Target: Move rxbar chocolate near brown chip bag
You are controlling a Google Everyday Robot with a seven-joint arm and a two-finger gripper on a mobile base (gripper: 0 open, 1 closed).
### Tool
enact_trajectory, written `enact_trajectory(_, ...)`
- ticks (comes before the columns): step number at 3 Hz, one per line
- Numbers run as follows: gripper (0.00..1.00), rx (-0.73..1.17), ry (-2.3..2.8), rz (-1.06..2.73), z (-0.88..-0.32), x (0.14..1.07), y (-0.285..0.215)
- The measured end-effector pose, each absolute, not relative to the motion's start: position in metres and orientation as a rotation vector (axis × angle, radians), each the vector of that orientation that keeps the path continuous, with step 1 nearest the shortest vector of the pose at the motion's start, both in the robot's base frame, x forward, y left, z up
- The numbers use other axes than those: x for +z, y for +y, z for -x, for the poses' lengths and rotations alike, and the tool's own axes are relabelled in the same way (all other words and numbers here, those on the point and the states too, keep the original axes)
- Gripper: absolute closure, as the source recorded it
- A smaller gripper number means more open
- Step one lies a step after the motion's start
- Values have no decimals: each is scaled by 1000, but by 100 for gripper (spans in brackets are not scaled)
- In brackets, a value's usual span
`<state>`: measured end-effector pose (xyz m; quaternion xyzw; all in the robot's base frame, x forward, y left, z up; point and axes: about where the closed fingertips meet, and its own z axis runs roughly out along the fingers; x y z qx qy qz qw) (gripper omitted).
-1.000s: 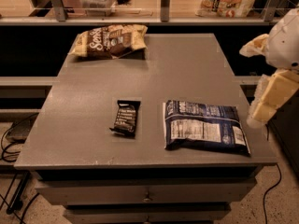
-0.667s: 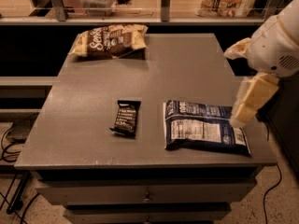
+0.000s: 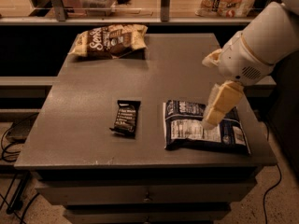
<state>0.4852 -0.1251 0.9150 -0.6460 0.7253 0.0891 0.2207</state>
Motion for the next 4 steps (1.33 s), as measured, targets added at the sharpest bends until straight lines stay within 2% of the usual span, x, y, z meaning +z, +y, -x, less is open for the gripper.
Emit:
enact_trajectory(1, 0, 303, 1986, 1772, -482, 915, -100)
enact_trajectory(3, 0, 325, 1988, 1769, -482, 913, -97)
enact_trajectory(4, 0, 412, 1953, 1766, -486, 900, -70)
